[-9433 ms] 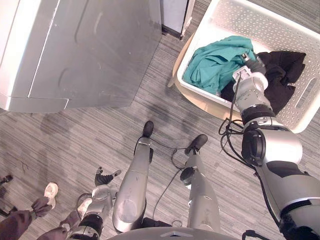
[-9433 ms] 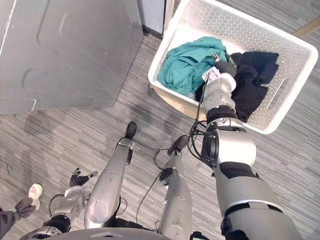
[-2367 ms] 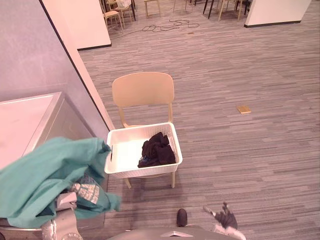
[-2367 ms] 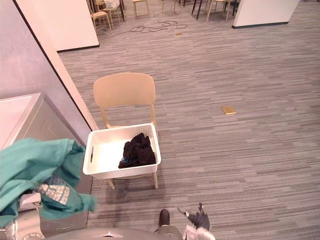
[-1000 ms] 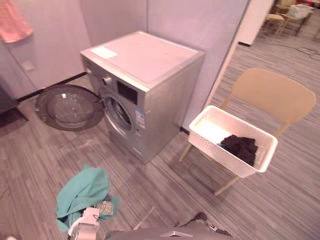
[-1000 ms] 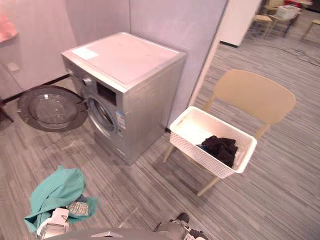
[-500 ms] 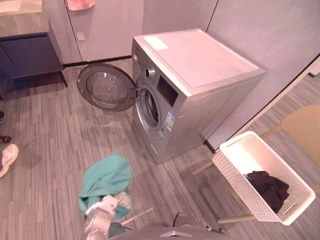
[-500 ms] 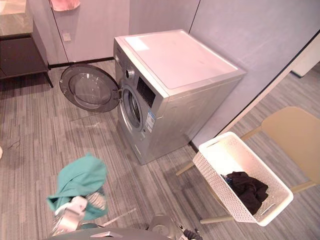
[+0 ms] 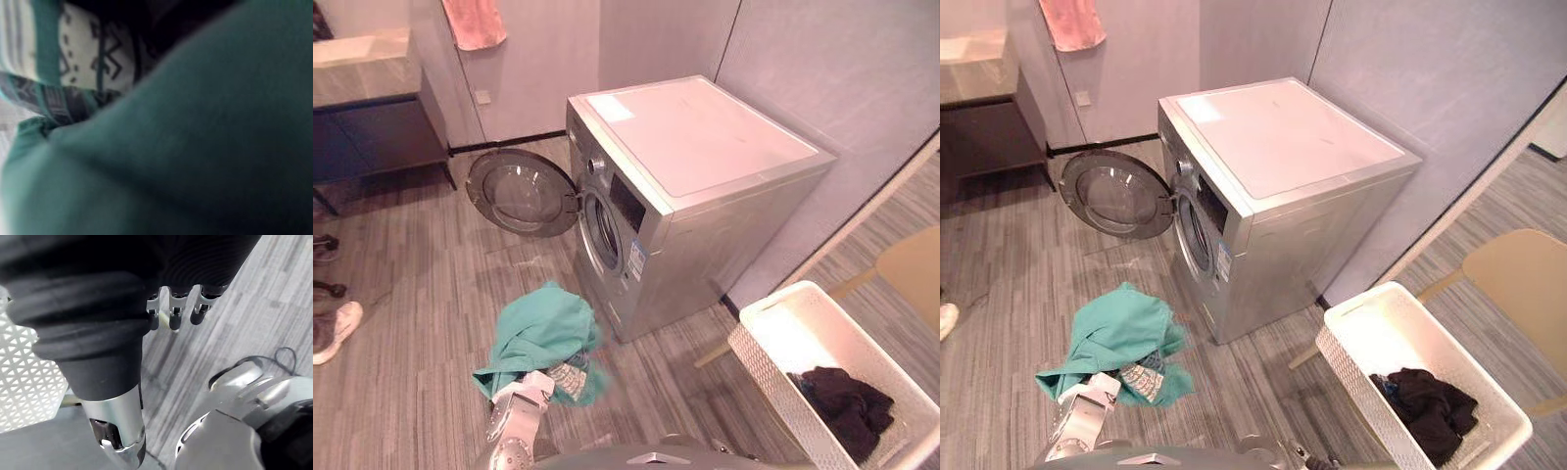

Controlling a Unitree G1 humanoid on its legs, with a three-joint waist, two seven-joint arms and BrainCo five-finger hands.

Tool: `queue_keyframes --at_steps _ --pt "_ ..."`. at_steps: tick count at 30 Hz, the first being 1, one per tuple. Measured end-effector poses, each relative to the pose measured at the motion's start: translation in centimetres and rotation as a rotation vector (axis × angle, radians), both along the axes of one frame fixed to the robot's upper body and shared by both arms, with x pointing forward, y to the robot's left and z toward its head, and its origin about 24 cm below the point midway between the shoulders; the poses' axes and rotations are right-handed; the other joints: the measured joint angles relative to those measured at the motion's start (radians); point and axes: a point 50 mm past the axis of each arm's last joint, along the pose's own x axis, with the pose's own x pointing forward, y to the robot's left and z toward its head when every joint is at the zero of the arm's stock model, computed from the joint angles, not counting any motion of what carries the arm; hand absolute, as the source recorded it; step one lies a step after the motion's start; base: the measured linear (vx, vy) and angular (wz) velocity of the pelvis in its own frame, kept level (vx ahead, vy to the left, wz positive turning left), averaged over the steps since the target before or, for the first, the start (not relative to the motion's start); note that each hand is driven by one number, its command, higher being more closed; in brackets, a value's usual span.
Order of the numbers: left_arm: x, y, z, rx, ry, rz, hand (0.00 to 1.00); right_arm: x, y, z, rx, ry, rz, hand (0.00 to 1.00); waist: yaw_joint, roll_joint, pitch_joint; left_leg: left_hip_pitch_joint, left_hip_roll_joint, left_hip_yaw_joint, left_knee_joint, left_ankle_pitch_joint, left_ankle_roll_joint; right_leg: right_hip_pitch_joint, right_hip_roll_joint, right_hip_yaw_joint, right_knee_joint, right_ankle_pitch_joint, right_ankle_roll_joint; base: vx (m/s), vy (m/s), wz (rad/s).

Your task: Pick up the laundry basket with both hands and put the clothes into the washing machine.

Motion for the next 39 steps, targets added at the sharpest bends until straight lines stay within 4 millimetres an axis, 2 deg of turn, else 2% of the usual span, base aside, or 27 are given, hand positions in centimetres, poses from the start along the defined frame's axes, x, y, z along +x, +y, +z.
queue_keyframes --at_steps 1,2,3,4,5,6,8,10,11,14,16,21,22,28,31,34,36,39 --pt "0.0 0.0 0.0 -0.006 0.001 0.004 1.00 0.2 -0.2 0.1 -0.014 -0.001 0.017 0.00 0.012 0.004 0.001 -0.012 0.000 0.037 0.029 -0.042 0.003 0.010 -0.004 0.000 -0.014 0.005 -0.007 0.19 -0.121 -0.08" --pt "0.0 0.0 0.0 -0.009 0.002 0.009 1.00 1.3 -0.2 0.6 -0.034 -0.036 0.055 0.00 0.032 0.007 0.001 -0.033 -0.018 0.122 0.044 -0.155 0.027 0.036 -0.012 0.007 -0.058 0.028 -0.014 0.14 -0.085 -0.20" --pt "0.0 0.1 0.0 -0.009 0.001 0.014 1.00 1.8 0.0 0.7 -0.037 -0.052 0.074 0.00 0.037 0.007 0.001 -0.037 -0.039 0.150 0.018 -0.183 0.038 0.043 -0.017 0.008 -0.072 0.034 -0.013 0.16 -0.065 -0.17" --pt "0.0 0.2 0.0 -0.013 0.001 0.027 1.00 2.6 0.1 1.0 -0.044 -0.076 0.108 0.00 0.040 0.009 -0.001 -0.032 -0.091 0.188 -0.104 -0.171 0.055 0.047 -0.020 0.010 -0.080 0.039 -0.010 0.09 -0.005 0.03" --pt "0.0 0.0 0.0 -0.023 0.001 0.032 1.00 3.1 0.1 1.2 -0.061 -0.087 0.144 0.00 0.039 0.028 -0.010 -0.032 -0.118 0.206 -0.226 -0.063 0.082 0.046 -0.005 0.008 -0.082 0.039 -0.010 0.11 0.034 0.31" --pt "-0.1 0.2 -0.3 -0.022 0.013 0.041 1.00 3.5 0.6 1.2 -0.059 -0.091 0.168 0.00 0.035 0.022 -0.020 0.008 -0.129 0.225 -0.306 -0.071 0.076 0.054 -0.001 0.006 -0.089 0.037 -0.009 0.13 0.043 0.46" --pt "0.1 0.3 -0.3 -0.016 0.010 0.044 1.00 4.1 1.6 1.2 -0.043 -0.104 0.201 0.00 0.034 -0.006 -0.018 0.052 -0.156 0.233 -0.409 -0.051 0.055 0.054 -0.014 0.004 -0.091 0.037 -0.009 0.10 0.052 0.47" --pt "-0.2 0.7 -1.1 0.005 0.044 0.041 1.00 5.1 2.6 1.3 -0.024 -0.124 0.243 0.00 0.039 -0.021 -0.013 0.086 -0.169 0.240 -0.492 -0.038 0.035 0.053 -0.018 0.006 -0.091 0.037 -0.010 0.02 0.052 0.24" --pt "-0.5 0.9 -1.4 0.014 0.060 0.039 1.00 5.1 2.6 1.2 -0.018 -0.128 0.246 0.00 0.038 -0.022 -0.014 0.097 -0.173 0.241 -0.513 -0.032 0.027 0.053 -0.020 0.009 -0.091 0.037 -0.010 0.00 0.000 0.00" --pt "-1.0 1.6 -2.2 0.042 0.100 0.045 1.00 4.6 2.5 0.9 -0.005 -0.113 0.250 0.00 0.030 -0.022 -0.015 0.179 -0.197 0.255 -0.691 0.051 0.017 0.048 -0.026 0.020 -0.099 0.026 -0.019 -0.07 0.002 -0.06" --pt "-1.0 1.6 -2.5 0.041 0.114 0.046 1.00 4.0 2.0 0.6 0.011 -0.091 0.235 0.00 0.021 -0.011 -0.020 0.196 -0.200 0.261 -0.780 0.110 0.018 0.017 -0.021 0.035 -0.090 0.010 -0.008 -0.15 -0.027 -0.03" --pt "-1.9 1.5 -3.9 0.034 0.184 0.046 1.00 2.4 0.8 0.1 0.026 -0.046 0.187 0.00 0.006 -0.005 -0.043 0.197 -0.197 0.260 -0.786 0.115 0.017 0.015 -0.017 0.042 -0.089 0.014 -0.001 -0.10 -0.002 -0.01" --pt "-2.6 3.2 -4.9 0.092 0.242 0.047 1.00 1.2 1.1 -0.6 0.060 0.015 0.171 0.00 -0.005 -0.040 -0.033 0.192 -0.206 0.260 -0.786 0.101 0.016 0.030 -0.010 0.072 -0.147 0.033 -0.003 0.00 0.000 0.00" --pt "-2.6 3.2 -4.9 0.093 0.242 0.049 1.00 1.1 1.0 -0.6 0.059 0.020 0.170 0.00 -0.007 -0.040 -0.034 0.192 -0.205 0.261 -0.786 0.099 0.015 0.031 -0.010 0.072 -0.149 0.033 -0.003 0.00 0.000 0.00" --pt "-2.4 3.5 -5.7 0.115 0.287 0.061 1.00 0.4 0.7 -0.8 0.064 0.056 0.166 0.00 -0.004 -0.039 -0.033 0.206 -0.205 0.263 -0.786 0.096 0.012 0.051 -0.011 0.070 -0.159 0.033 -0.002 0.00 0.000 0.00" --pt "-2.5 4.1 -6.1 0.133 0.328 0.088 1.00 -0.2 0.6 -1.0 0.075 0.081 0.149 0.00 -0.008 -0.037 -0.036 0.222 -0.202 0.266 -0.786 0.091 0.008 0.068 -0.009 0.068 -0.165 0.035 0.001 0.01 -0.015 -0.01" --pt "-2.2 4.7 -6.1 0.150 0.339 0.118 1.00 -0.8 0.4 -1.2 0.087 0.108 0.128 0.00 0.001 -0.033 -0.034 0.223 -0.198 0.264 -0.781 0.091 0.007 0.074 -0.006 0.061 -0.168 0.039 0.009 0.00 -0.032 0.03" --pt "-1.7 5.4 -6.1 0.167 0.347 0.152 1.00 -0.5 0.3 -1.3 0.094 0.120 0.132 0.00 0.006 -0.038 -0.021 0.171 -0.201 0.234 -0.718 0.071 0.012 0.070 -0.013 0.023 -0.159 0.041 0.013 -0.01 -0.008 0.31"
